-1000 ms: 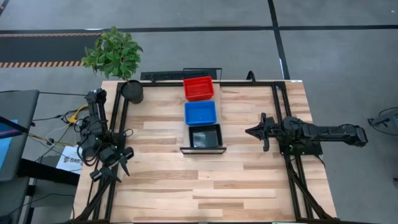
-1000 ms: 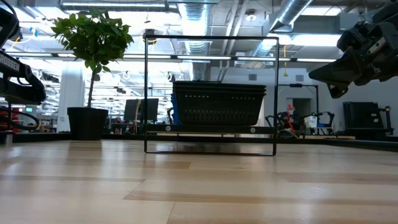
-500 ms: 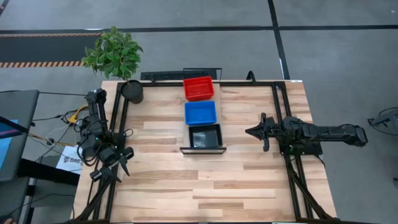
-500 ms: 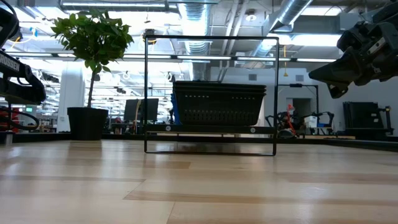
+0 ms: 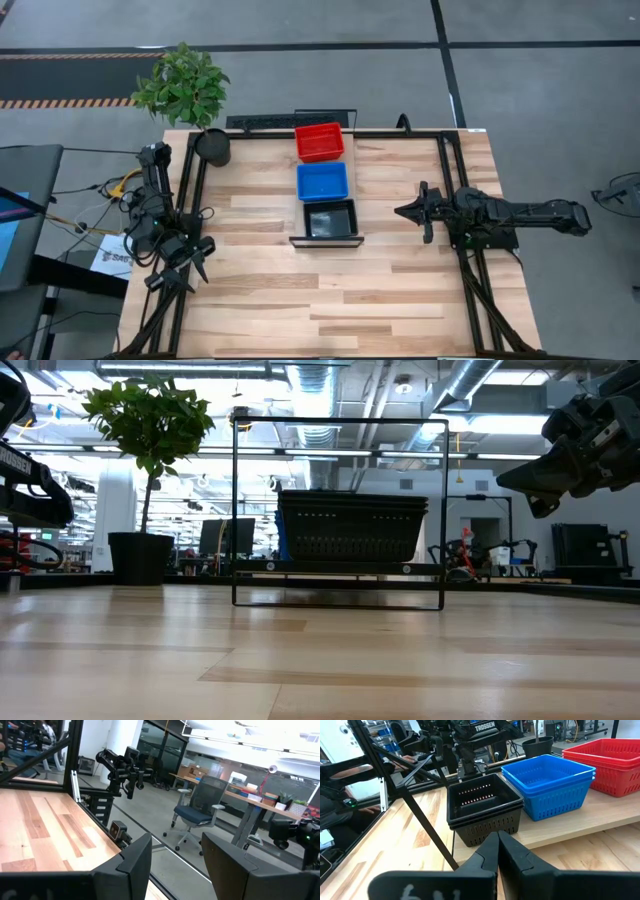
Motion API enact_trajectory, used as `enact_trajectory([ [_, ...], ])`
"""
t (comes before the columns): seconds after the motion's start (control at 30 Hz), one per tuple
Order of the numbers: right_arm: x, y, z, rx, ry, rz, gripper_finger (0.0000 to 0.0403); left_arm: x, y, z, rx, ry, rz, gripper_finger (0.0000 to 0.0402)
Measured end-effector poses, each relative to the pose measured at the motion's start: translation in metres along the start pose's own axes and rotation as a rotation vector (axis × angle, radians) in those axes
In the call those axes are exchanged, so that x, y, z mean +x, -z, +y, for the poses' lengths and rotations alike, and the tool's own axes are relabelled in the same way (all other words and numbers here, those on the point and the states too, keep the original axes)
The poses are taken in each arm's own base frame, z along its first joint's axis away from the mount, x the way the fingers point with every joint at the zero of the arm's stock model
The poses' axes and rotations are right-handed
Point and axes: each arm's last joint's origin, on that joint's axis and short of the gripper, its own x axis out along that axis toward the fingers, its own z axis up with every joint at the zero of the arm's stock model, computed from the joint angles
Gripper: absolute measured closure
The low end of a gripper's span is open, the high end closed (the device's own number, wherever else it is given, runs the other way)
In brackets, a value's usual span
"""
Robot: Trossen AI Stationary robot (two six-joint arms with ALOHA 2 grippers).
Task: Stack baskets on shelf by color
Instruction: Return to Home Position
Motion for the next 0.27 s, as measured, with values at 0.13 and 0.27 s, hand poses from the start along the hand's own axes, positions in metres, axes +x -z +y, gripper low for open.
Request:
enact_trajectory([
  [0.13, 0.0, 0.0, 0.0, 0.0, 0.0, 0.0, 0.0374, 0.0, 0.0, 0.0, 0.0, 0.0, 0.0, 0.0239],
  [0.27, 0.0, 0.0, 0.0, 0.0, 0.0, 0.0, 0.0376, 0.0, 0.0, 0.0, 0.0, 0.0, 0.0, 0.0239],
])
